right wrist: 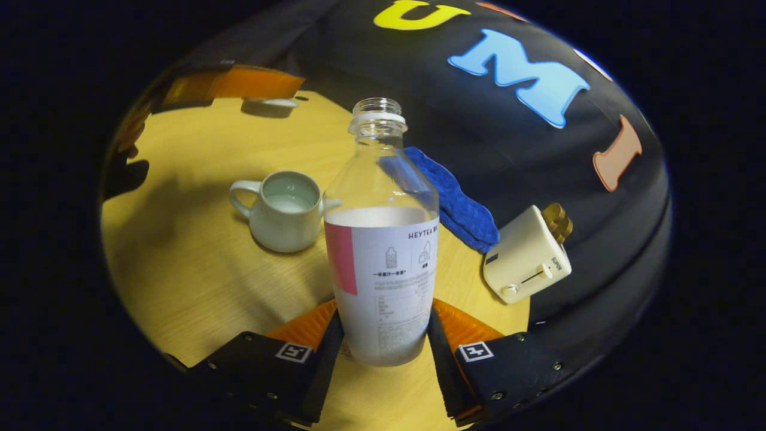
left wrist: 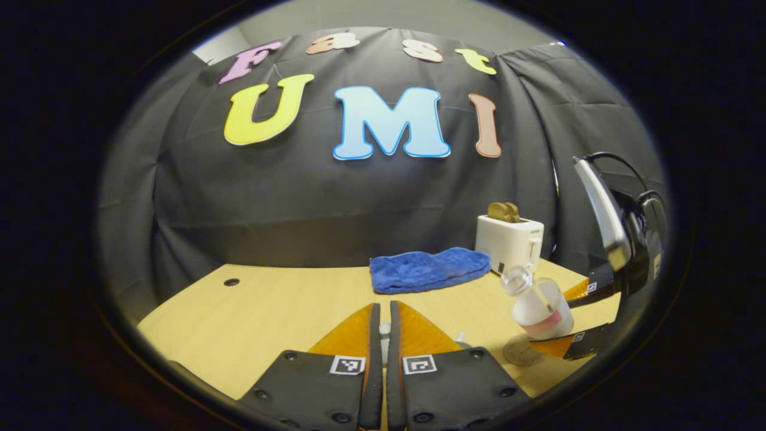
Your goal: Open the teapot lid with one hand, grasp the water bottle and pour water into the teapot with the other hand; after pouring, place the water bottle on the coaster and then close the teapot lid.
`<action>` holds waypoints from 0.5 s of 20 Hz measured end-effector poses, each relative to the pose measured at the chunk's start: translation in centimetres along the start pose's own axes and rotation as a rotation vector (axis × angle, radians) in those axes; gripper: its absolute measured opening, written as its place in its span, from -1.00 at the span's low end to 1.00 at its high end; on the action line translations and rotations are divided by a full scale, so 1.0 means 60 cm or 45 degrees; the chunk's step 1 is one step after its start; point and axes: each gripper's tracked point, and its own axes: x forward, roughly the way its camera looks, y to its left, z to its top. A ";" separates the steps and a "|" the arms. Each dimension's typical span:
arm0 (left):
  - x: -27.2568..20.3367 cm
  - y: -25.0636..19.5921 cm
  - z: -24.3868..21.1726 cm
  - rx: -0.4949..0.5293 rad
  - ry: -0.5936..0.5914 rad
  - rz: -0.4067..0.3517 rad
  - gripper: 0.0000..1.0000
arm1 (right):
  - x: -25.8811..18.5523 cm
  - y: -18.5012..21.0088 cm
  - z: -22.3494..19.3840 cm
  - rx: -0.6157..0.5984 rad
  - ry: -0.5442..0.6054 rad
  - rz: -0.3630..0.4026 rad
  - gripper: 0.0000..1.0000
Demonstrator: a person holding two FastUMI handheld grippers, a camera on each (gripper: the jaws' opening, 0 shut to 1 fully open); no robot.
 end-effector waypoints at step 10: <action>0.013 -0.049 -0.005 -0.002 0.006 0.007 -0.82 | 0.039 -0.011 0.017 0.452 -0.246 0.140 0.48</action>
